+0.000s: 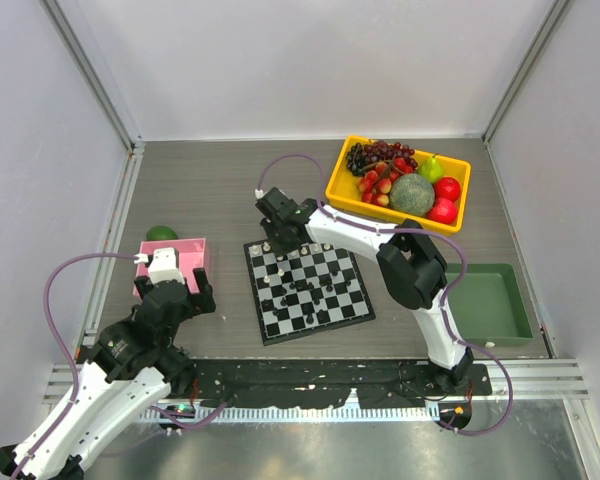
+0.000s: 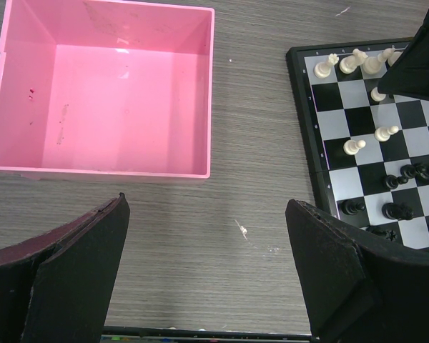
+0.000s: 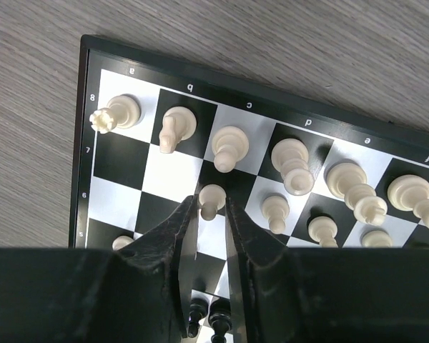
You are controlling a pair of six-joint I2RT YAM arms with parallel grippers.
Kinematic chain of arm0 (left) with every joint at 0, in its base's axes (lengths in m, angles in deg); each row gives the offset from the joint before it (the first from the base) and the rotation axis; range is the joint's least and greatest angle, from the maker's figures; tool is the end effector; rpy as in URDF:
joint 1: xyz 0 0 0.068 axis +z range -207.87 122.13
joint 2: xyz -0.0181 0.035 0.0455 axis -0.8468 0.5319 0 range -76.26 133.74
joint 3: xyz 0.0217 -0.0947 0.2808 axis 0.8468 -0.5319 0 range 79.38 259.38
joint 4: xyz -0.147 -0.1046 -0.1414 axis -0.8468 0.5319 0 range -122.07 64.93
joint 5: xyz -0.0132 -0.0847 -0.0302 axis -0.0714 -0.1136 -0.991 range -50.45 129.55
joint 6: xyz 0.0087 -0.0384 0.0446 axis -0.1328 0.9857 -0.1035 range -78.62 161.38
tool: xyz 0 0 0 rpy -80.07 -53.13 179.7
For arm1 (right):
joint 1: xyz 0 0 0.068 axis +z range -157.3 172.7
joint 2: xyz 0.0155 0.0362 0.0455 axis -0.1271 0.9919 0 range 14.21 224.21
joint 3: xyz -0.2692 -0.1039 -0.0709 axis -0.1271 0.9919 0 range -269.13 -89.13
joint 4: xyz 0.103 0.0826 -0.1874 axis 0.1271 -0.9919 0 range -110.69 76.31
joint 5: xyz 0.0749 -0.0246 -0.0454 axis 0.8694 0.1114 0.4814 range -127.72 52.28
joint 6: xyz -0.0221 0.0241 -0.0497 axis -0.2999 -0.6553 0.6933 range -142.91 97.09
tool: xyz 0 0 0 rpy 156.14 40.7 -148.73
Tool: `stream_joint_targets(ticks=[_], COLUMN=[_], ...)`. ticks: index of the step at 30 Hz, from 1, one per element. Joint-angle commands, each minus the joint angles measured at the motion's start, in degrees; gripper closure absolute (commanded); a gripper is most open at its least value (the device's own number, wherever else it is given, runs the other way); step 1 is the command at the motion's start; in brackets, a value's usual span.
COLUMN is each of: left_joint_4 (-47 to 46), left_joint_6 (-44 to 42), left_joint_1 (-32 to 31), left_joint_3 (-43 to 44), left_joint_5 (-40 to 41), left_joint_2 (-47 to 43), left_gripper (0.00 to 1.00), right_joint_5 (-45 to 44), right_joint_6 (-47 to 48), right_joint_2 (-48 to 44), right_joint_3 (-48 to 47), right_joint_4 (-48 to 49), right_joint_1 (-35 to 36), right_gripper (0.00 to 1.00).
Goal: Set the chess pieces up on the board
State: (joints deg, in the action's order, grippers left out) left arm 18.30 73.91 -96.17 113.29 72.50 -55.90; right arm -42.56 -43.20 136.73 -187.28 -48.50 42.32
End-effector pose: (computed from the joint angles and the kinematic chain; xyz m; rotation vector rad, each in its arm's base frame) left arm 0.0367 0.0014 0.2554 -0.2024 2.0897 -0.1018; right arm 0.2956 0.3420 0.2242 -0.6374 2.5568 0.3251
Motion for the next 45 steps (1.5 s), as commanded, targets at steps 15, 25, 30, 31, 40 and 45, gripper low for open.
stream_joint_targets(ticks=[15,25,30,31,40,45], left_joint_4=[-2.5,-2.5,-2.6,-2.5,-2.6,-2.6], left_joint_6=[-0.3,-0.4,-0.3,-0.3,-0.5,-0.5], left_joint_1=[-0.1,-0.1,-0.1,-0.1,-0.1,-0.1], left_joint_3=[0.2,0.2,0.3,0.3,0.2,0.2], left_joint_5=[0.7,0.6,0.6,0.6,0.5,0.4], left_joint_2=[-0.7,-0.9,-0.8,-0.8,-0.4,-0.5], left_gripper=[0.01,0.01,0.01,0.01,0.01,0.01], right_joint_5=[2.4,3.0,3.3,3.4,3.5,3.9], right_joint_6=[-1.3,-2.1,-2.0,-1.9,-1.8,-1.3], right_joint_2=[-10.7,-7.3,-5.9,-5.5,-4.9,-5.4], right_joint_3=[7.0,6.6,6.3,6.3,5.7,4.0], right_joint_4=[2.5,2.2,1.4,1.5,1.4,1.4], right_joint_1=[1.6,2.9,2.9,2.9,2.9,3.0], right_gripper=[0.65,0.64,0.64,0.64,0.81,0.86])
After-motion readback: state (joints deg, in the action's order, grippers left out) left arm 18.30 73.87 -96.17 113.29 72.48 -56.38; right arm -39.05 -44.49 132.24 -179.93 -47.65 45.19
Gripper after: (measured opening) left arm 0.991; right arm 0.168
